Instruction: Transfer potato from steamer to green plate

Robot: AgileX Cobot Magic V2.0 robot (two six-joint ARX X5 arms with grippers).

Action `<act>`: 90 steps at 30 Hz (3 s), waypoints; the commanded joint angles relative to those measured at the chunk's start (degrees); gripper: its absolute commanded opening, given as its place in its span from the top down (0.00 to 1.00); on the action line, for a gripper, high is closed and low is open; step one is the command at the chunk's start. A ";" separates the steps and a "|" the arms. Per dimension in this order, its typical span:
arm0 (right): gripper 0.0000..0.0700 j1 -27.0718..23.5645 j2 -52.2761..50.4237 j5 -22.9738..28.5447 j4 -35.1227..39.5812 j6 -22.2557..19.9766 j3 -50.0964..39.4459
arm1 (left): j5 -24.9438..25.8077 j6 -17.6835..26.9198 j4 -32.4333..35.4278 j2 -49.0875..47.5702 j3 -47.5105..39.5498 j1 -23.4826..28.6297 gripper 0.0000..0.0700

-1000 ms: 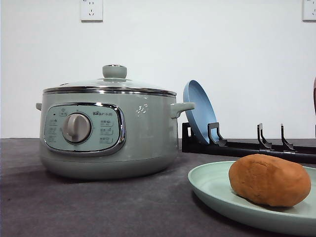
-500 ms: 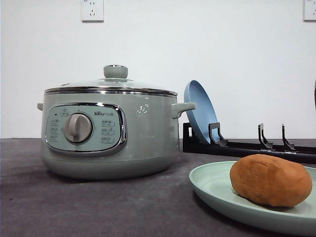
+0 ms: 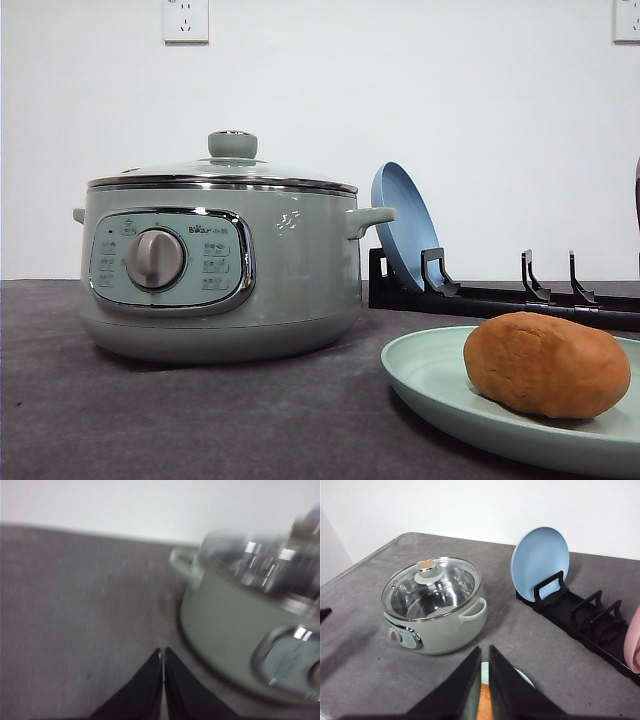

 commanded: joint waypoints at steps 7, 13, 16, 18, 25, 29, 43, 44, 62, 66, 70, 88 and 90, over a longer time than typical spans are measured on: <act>0.98 0.26 0.17 0.04 0.61 -0.09 0.79 | -1.34 2.70 4.30 -0.13 -4.60 1.24 1.00; 0.98 0.28 0.17 0.04 0.61 -0.11 0.79 | -6.21 2.55 3.61 -0.13 -4.59 1.13 1.00; 0.98 0.28 0.17 0.04 0.61 -0.11 0.79 | -6.34 2.52 3.67 -0.15 -4.59 1.13 1.00; 0.98 0.28 0.17 0.04 0.61 -0.11 0.79 | -6.32 2.52 3.74 -0.13 -4.59 1.11 1.00; 0.98 0.28 0.17 0.04 0.61 -0.11 0.79 | -6.30 2.52 3.74 -0.13 -4.59 1.11 1.00; 0.98 0.28 0.17 0.06 0.61 -0.11 0.79 | -6.32 2.52 3.74 -0.13 -4.59 1.13 1.00; 0.98 0.28 0.17 0.06 0.63 -0.15 0.79 | -6.32 2.52 3.74 -0.13 -4.59 1.13 1.00; 0.98 0.28 0.17 0.30 0.61 -0.51 0.79 | -6.32 2.52 3.74 -0.13 -4.59 1.13 1.00; 0.98 -29.52 -17.22 0.50 36.56 -9.35 -42.67 | -6.32 2.52 3.74 -0.13 -4.59 1.13 1.00; 0.98 -31.86 -22.05 -0.22 49.72 -9.38 -56.44 | -6.32 2.52 3.74 -0.13 -4.59 1.13 1.00; 0.98 -31.95 -24.81 -0.22 51.12 -9.35 -63.38 | -6.32 2.52 3.74 -0.13 -4.59 1.13 1.00; 0.98 -30.01 -24.94 -0.30 50.20 -9.60 -67.93 | -6.32 2.52 3.74 -0.13 -4.59 1.13 1.00; 0.98 -30.01 -24.94 -0.28 50.20 -9.64 -67.93 | -6.32 2.52 3.72 -0.13 -4.59 1.13 1.00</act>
